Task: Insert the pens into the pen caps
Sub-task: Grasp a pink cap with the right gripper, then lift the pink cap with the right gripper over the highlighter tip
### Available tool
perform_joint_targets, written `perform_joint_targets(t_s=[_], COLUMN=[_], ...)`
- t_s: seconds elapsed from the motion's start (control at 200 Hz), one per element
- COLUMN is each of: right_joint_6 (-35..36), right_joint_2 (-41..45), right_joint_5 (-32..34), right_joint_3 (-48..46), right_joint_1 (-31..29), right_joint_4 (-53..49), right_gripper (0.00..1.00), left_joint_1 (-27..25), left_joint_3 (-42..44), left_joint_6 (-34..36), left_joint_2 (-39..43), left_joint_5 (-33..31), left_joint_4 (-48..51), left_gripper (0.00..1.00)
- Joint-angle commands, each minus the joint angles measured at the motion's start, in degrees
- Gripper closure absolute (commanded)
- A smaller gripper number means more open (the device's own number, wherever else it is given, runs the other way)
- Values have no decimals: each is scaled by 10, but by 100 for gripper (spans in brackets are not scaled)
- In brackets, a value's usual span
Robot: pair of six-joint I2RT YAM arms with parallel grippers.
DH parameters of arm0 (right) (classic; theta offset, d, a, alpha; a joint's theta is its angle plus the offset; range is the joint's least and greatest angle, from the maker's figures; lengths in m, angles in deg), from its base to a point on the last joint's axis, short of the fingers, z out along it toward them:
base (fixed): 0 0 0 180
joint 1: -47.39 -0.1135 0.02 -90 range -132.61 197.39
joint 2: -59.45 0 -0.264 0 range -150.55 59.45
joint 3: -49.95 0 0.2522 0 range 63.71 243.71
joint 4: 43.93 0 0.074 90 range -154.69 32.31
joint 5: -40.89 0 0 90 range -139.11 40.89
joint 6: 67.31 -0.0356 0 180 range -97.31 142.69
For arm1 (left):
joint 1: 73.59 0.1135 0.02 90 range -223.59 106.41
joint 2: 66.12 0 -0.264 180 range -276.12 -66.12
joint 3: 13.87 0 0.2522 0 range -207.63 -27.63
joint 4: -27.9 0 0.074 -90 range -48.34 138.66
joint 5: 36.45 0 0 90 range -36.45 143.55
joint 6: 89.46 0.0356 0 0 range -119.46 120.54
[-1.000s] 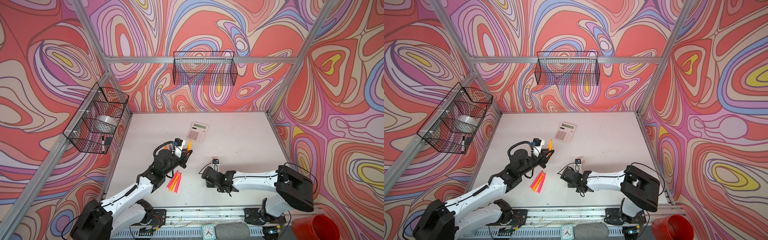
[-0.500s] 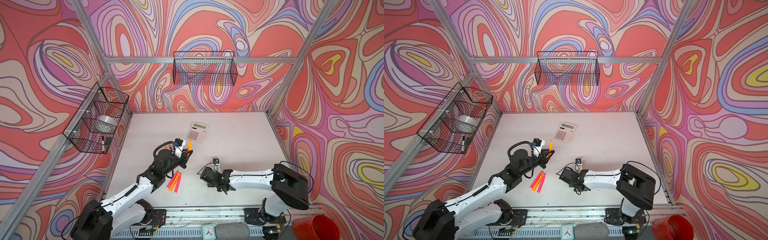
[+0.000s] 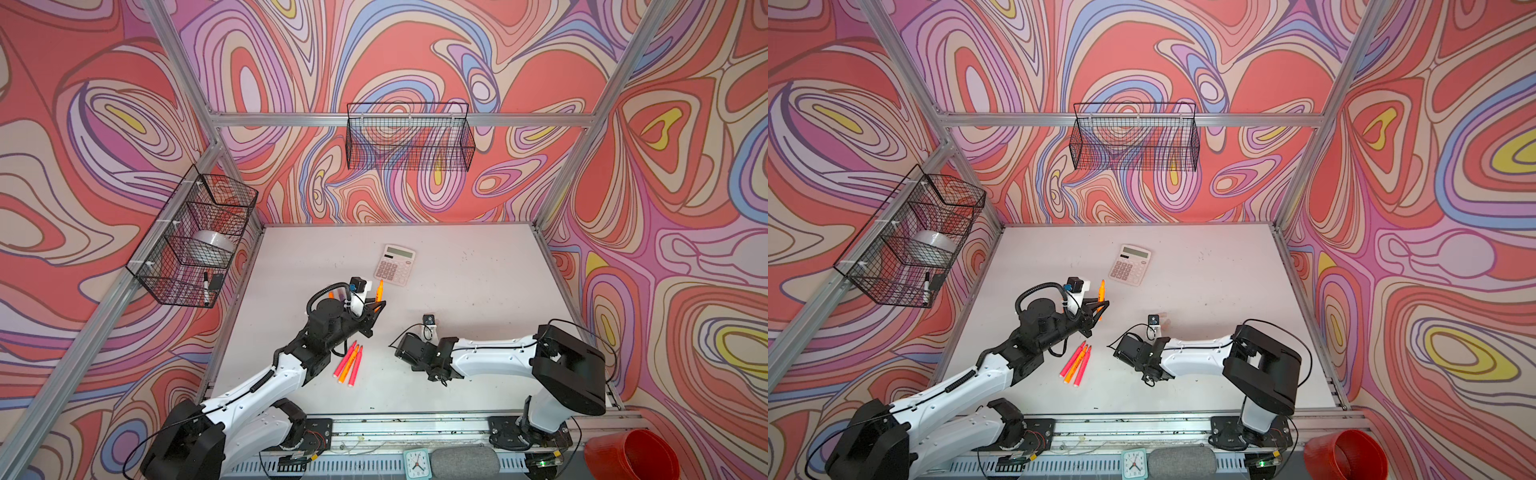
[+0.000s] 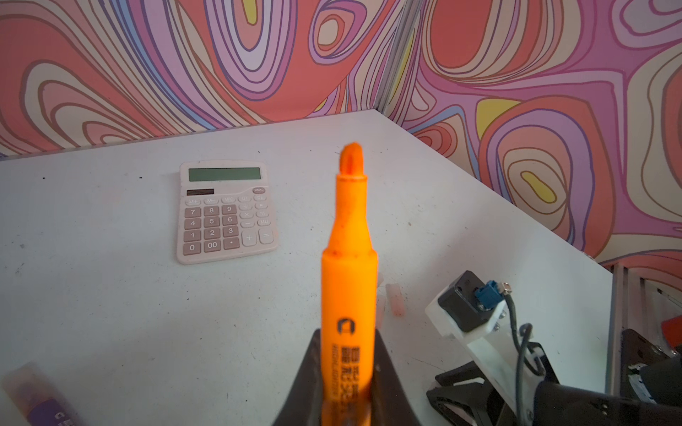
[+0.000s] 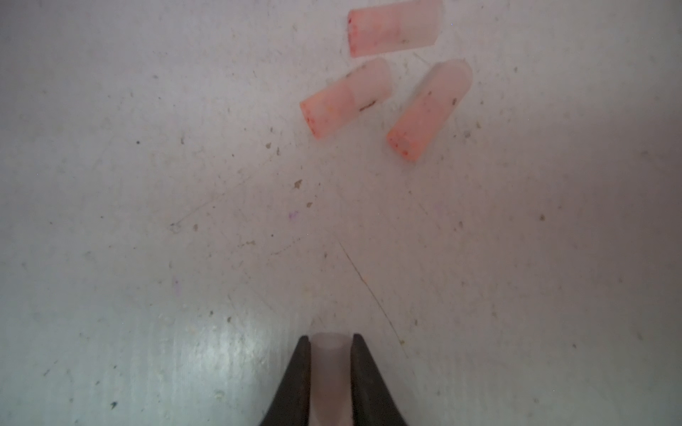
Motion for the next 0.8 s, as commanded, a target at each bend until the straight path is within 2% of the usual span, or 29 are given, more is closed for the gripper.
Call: perform_joint_targets(t_s=[0.0,0.2,0.461,0.586,0.666,0.796], right_joint_6=[-3,-11,-1,36,80,162], right_joint_2=[-24,10,157,244,294,353], right_joint_5=[-11,-4,64,91,98,105], right_joint_3=[-6,-25,-31,-41,-45,-44], right_joint_1=[-3,-3,-2,-2,-2,-2], right_joint_4=[-22,-6,-1,40,81,161], right_gripper=[88,94,100,100,100,100], left_joint_1=[1,1,1,0,0,1], left_joint_3=[-16,-8,34,27,9,6], left_joint_6=[6,1,-35,-44,-27,-18], left_joint_2=[8,9,23,28,27,20], left_joint_5=[8,10,-9,-20,17,92], left_joint_4=[-8,-27,-111,-87,-53,-65], left_gripper=[100,100,100,100,100,100])
